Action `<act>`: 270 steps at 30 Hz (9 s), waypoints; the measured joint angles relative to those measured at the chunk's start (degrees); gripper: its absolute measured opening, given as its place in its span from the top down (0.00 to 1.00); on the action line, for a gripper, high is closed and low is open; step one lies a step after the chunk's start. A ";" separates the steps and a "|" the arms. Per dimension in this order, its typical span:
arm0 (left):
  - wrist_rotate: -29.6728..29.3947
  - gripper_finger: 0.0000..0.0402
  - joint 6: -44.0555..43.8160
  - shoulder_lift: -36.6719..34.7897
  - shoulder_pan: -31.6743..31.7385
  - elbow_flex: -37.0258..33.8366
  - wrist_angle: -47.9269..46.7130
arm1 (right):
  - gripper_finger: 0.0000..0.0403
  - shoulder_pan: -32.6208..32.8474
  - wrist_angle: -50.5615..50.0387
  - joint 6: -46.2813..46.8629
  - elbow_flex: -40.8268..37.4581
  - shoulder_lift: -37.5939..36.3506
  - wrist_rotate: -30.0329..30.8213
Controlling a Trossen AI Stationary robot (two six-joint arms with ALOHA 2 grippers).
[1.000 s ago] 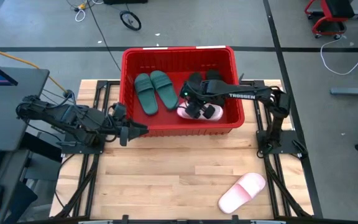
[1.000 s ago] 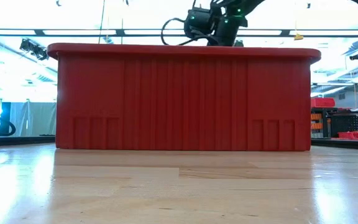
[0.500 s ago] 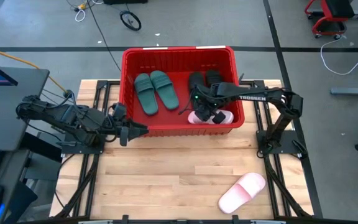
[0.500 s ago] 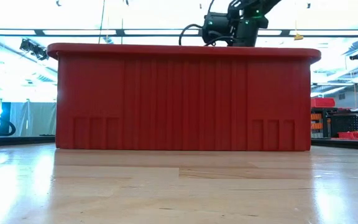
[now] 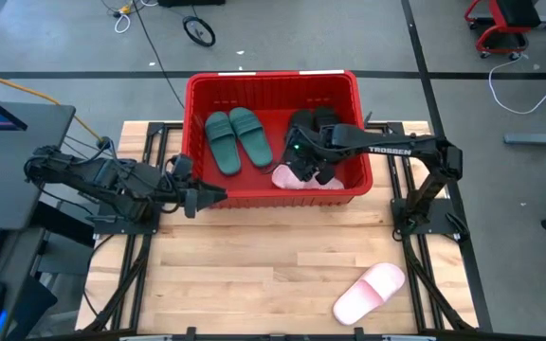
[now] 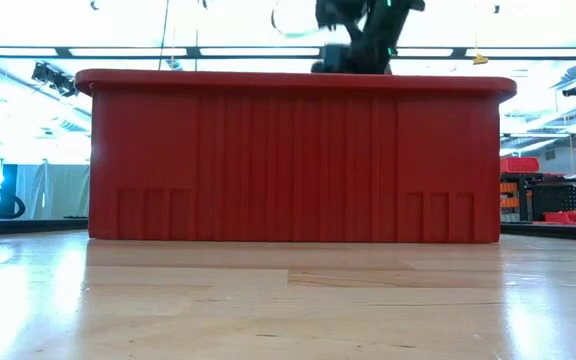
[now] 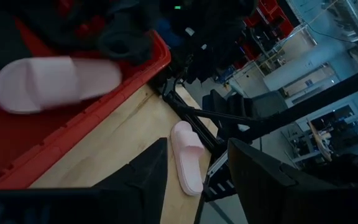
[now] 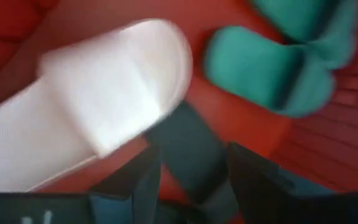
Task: Pick and place slides into bin
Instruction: Put the pink slide into the container
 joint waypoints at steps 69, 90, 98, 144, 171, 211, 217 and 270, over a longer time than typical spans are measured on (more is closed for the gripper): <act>-0.73 0.57 -5.94 9.81 -4.07 0.00 3.18 | 0.61 50.97 24.86 158.48 -60.59 -38.26 -43.87; -0.35 0.57 -5.86 9.81 -4.70 0.00 3.15 | 0.61 50.97 31.13 158.81 -60.59 -35.10 -43.10; -0.34 0.57 -5.84 9.81 -7.12 0.00 3.14 | 0.61 50.93 39.29 159.01 -60.59 -35.09 -40.45; 19.26 0.57 13.51 83.19 -10.21 45.63 38.83 | 0.61 50.99 49.50 155.90 -60.59 -27.58 -32.44; 17.53 0.57 7.26 91.65 -7.86 46.18 41.99 | 0.61 50.93 50.82 155.75 -60.57 -27.58 -27.15; 12.96 0.57 5.50 92.43 -3.08 49.09 45.10 | 0.70 51.10 55.74 157.18 -60.14 -27.62 -24.30; 13.22 0.57 8.08 92.45 -2.99 52.80 40.04 | 0.91 51.14 56.13 156.80 -59.78 -27.69 -24.39; 3.41 0.57 45.16 40.72 7.20 53.70 14.20 | 0.95 2.35 28.70 107.36 -11.12 -20.61 -19.38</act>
